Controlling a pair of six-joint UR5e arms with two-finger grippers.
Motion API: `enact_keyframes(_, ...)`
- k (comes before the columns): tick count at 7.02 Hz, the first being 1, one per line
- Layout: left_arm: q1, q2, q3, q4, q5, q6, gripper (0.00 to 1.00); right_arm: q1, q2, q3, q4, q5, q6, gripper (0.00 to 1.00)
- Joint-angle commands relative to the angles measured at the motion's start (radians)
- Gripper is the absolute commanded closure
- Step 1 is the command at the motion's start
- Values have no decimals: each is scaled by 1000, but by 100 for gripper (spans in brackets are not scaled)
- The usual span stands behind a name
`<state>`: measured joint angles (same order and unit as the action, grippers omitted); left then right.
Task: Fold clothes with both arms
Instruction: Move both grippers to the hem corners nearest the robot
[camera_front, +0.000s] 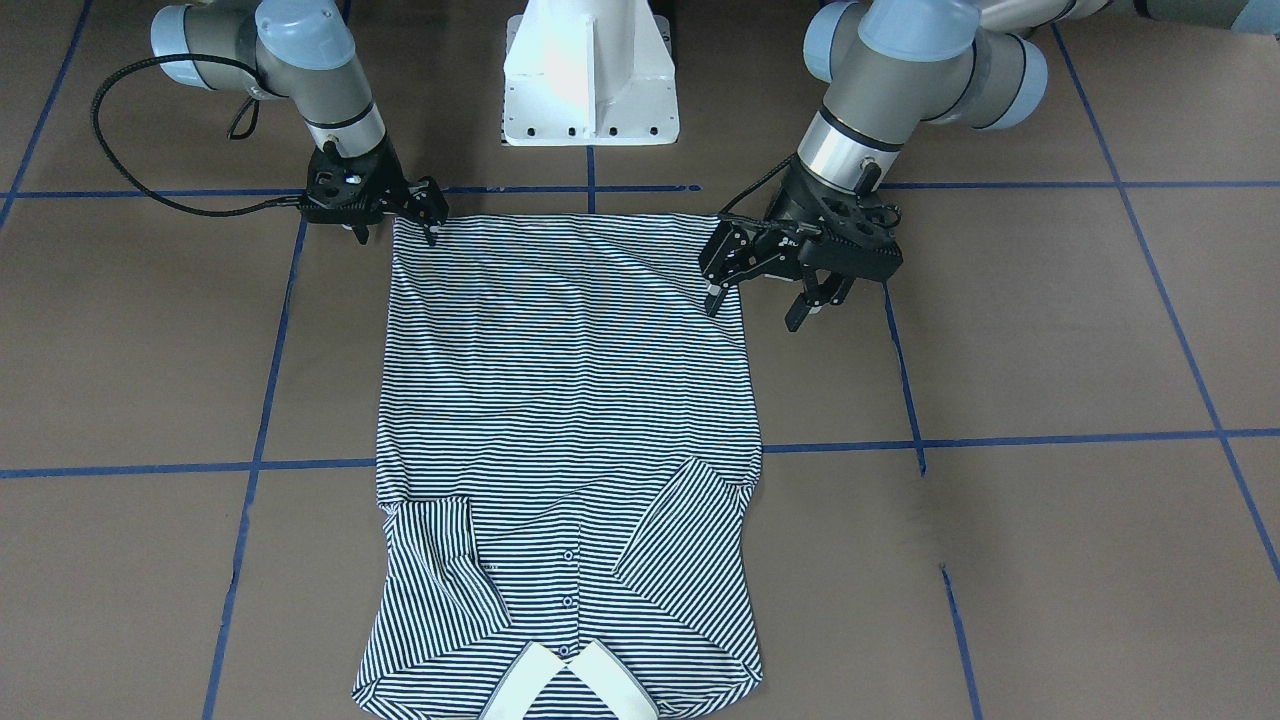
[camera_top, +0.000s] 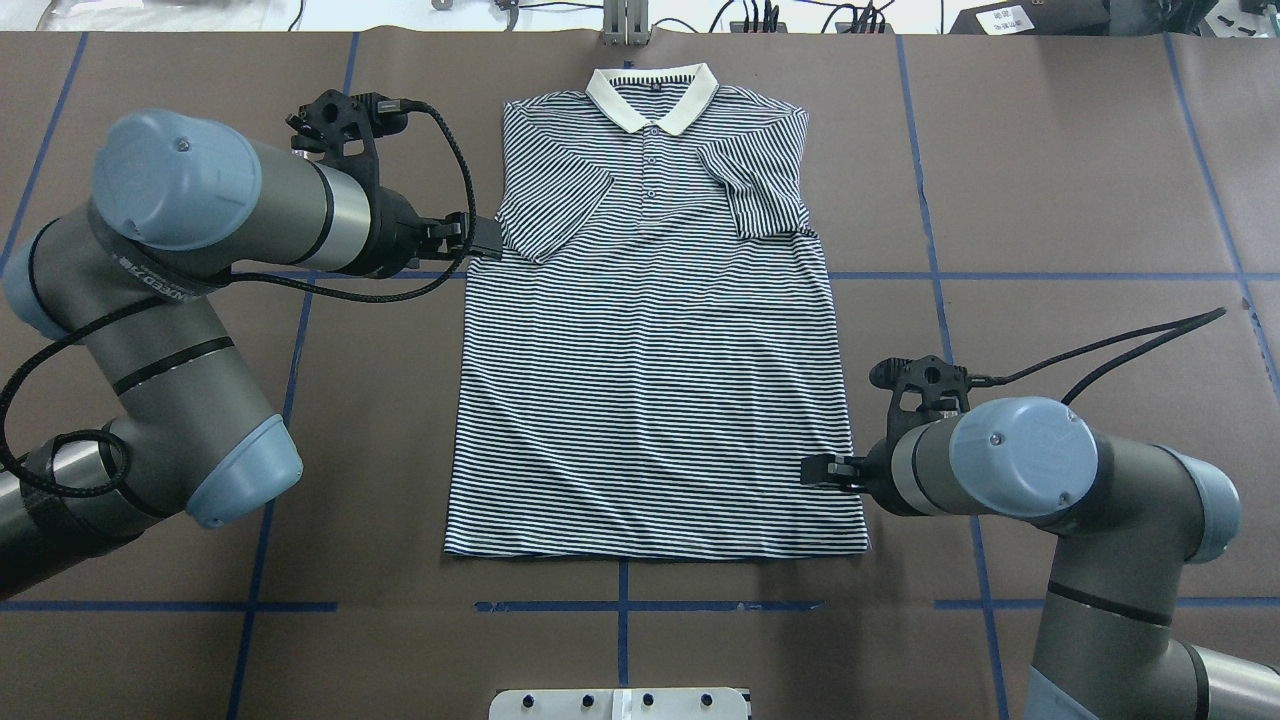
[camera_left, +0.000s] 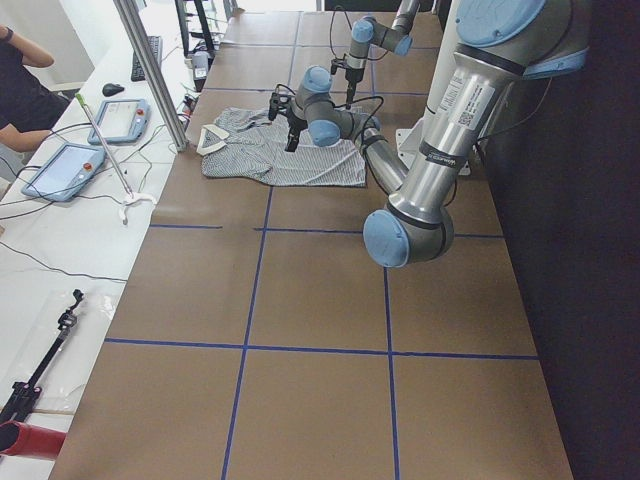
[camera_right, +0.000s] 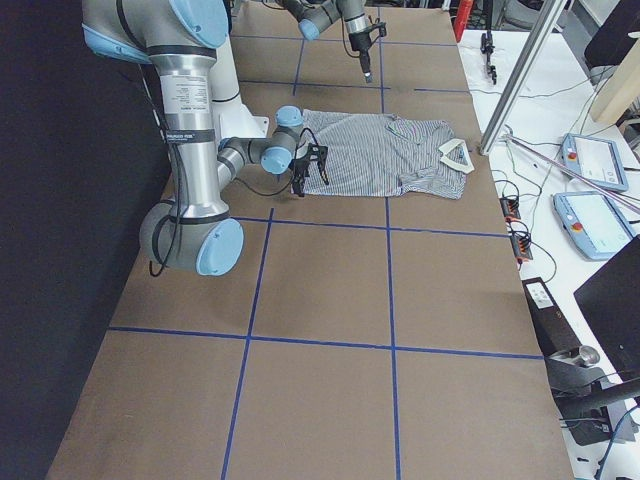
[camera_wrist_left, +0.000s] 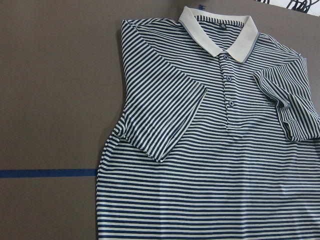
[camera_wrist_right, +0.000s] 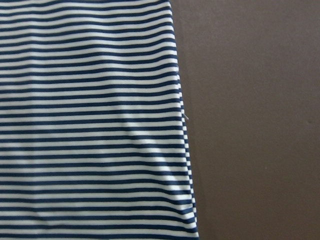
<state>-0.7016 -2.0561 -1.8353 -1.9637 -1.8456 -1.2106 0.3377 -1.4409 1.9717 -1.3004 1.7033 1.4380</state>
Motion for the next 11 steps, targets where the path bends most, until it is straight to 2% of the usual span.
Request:
enact_keyframes(1,1,-2,7,0,0,0,0,-12,-4,-11,-2,15,1,1)
enact_keyframes(2,1,-2,7,0,-1,2,0,-17,-1,-13,-3,19,1,15)
enact_keyframes(3,1,-4,13,0,-1,2,0,-17,2,-7,-4,47,1,20)
enact_keyframes(6,1,-4,10,-1,-1,3,0,-19,-1,-5,-17,67,1,21)
enact_keyframes(7,1,-4,8,-1,-1,3,0,-19,8,-1,-40,75,1,49)
enact_keyframes(8,2,-4,8,0,-1,3,0,-19,13,1,-46,93,-1,87)
enact_keyframes(9,1,-4,11,-1,-1,5,0,-19,10,4,-46,93,1,100)
enact_keyframes(11,2,-6,16,-1,-1,5,0,-16,11,22,-80,91,1,100)
